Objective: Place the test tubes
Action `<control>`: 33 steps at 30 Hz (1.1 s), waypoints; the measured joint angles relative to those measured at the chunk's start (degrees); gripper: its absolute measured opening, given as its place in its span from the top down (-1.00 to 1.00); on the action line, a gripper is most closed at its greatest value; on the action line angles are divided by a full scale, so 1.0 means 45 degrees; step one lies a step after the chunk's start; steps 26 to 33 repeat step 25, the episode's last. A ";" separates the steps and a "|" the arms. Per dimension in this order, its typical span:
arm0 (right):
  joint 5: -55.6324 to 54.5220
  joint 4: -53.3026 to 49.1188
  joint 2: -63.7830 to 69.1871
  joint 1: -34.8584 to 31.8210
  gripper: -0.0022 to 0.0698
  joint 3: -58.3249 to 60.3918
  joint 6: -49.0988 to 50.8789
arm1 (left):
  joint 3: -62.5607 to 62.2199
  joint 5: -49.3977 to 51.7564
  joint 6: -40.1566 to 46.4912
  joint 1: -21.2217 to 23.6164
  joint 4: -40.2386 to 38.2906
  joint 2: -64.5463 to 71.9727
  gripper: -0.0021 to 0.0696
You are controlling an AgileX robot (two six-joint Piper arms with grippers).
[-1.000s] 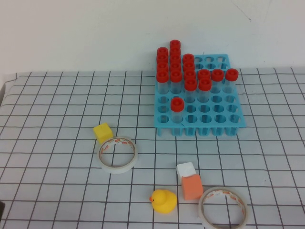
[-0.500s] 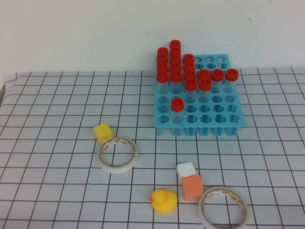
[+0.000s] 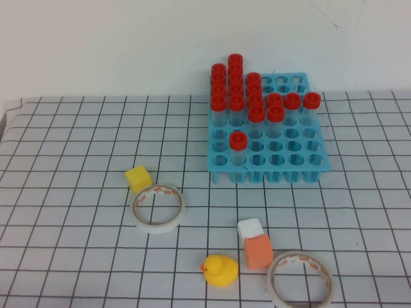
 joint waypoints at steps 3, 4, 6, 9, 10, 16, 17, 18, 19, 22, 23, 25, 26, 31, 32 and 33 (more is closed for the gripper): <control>0.0000 0.0000 0.0000 0.0000 0.94 0.0000 0.0000 | 0.0000 0.0000 -0.0049 0.0000 0.0000 0.0000 0.95; 0.0000 0.0000 0.0000 0.0000 0.94 0.0000 0.0000 | 0.0000 0.0000 -0.0078 0.0000 0.0000 0.0000 0.95; 0.0000 0.0000 0.0000 0.0000 0.94 0.0000 0.0000 | 0.0000 0.0000 -0.0256 0.0000 0.0000 0.0000 0.95; 0.0000 0.0000 0.0000 0.0000 0.94 0.0000 0.0000 | 0.0000 0.0023 -0.0778 0.0000 -0.0080 0.0000 0.95; 0.0000 0.0000 0.0000 0.0000 0.94 0.0000 0.0000 | 0.0000 0.0023 -0.0876 0.0000 -0.0078 0.0000 0.95; 0.0000 0.0000 0.0000 0.0000 0.94 0.0000 0.0000 | 0.0000 0.0023 -0.1113 0.0000 -0.0108 0.0000 0.95; 0.0000 0.0000 0.0000 0.0000 0.94 0.0000 0.0000 | 0.0000 0.0023 -0.1113 0.0000 -0.0108 0.0000 0.95; 0.0000 0.0000 0.0000 0.0000 0.94 0.0000 0.0000 | 0.0000 0.0023 -0.1113 0.0000 -0.0108 0.0000 0.95; 0.0000 0.0000 0.0000 0.0000 0.94 0.0000 0.0000 | 0.0000 0.0023 -0.1113 0.0000 -0.0108 0.0000 0.95; 0.0000 0.0000 0.0000 0.0000 0.94 0.0000 0.0000 | 0.0000 0.0023 -0.1075 0.0000 -0.0108 0.0000 0.95; 0.0000 0.0000 0.0000 0.0000 0.94 0.0000 0.0000 | 0.0000 0.0023 -0.1075 0.0000 -0.0108 0.0000 0.95; 0.0000 0.0000 0.0000 0.0000 0.94 0.0000 0.0000 | 0.0000 0.0023 -0.1075 0.0000 -0.0108 0.0000 0.95; 0.0000 0.0000 0.0000 0.0000 0.94 0.0000 0.0000 | 0.0000 0.0023 -0.1075 0.0000 -0.0108 0.0000 0.95; 0.0000 0.0000 0.0000 0.0000 0.94 0.0000 0.0000 | 0.0000 0.0023 -0.1075 0.0000 -0.0108 0.0000 0.95; 0.0000 0.0000 0.0000 0.0000 0.94 0.0000 0.0000 | 0.0000 0.0023 -0.1075 0.0000 -0.0108 0.0000 0.95; 0.0000 0.0000 0.0000 0.0000 0.94 0.0000 0.0000 | 0.0000 0.0023 -0.1075 0.0000 -0.0108 0.0000 0.95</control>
